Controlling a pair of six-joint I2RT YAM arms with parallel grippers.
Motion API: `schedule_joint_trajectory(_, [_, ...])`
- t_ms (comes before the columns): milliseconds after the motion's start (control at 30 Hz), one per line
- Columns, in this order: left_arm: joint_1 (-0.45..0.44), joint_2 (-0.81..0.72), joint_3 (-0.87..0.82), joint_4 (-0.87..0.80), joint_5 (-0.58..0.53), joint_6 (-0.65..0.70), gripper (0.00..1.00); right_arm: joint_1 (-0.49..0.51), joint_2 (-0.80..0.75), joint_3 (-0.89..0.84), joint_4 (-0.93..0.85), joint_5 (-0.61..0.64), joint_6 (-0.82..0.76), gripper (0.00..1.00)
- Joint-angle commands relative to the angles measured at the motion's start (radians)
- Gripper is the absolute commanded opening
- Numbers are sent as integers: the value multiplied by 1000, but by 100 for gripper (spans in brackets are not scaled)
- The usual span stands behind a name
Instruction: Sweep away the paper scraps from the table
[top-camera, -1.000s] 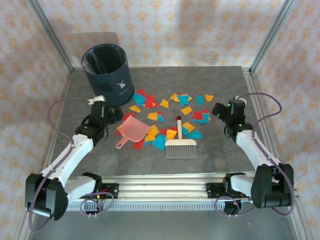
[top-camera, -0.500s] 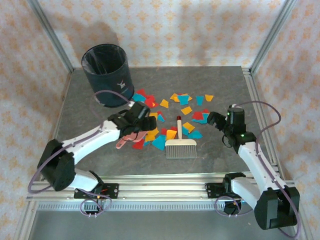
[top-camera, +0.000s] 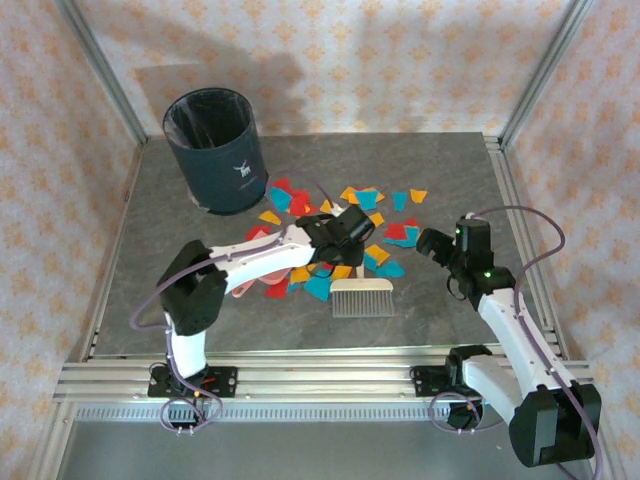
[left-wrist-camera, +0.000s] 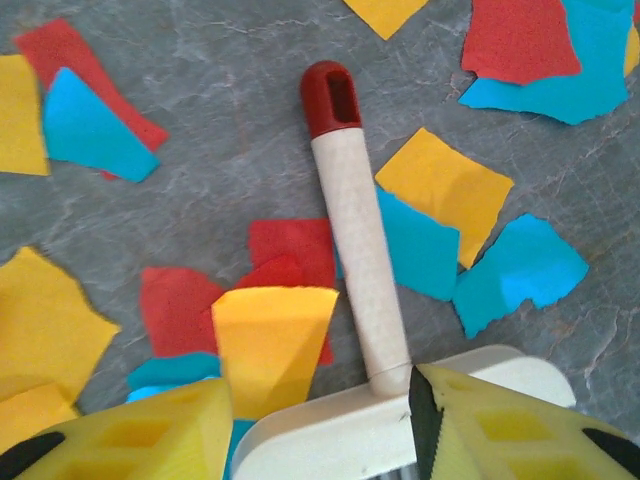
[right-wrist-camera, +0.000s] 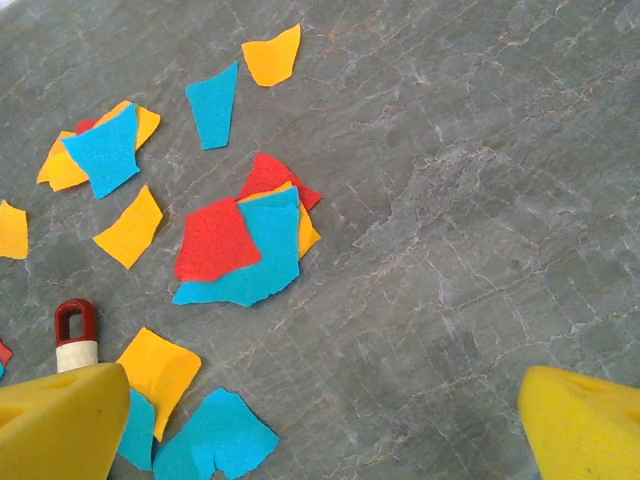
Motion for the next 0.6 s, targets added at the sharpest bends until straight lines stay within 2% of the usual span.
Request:
schedule_joint_trajectory(0, [-20,70,84,-102,-26,-25,46,8,-17,0,-26,34,8,99])
schedule_joint_trajectory(100, [-25,116,114,-94,2,-28,38,9,-16,-2,-31,38,7,99])
schedule_joint_trajectory(233, [-24,164,147,-88,19,-29,35,8,-17,-4,-42,41,1,99])
schedule_joint_trajectory(567, [-24,255,220,-97,43,-21,35,8,-13,-20,-32,41,1,99])
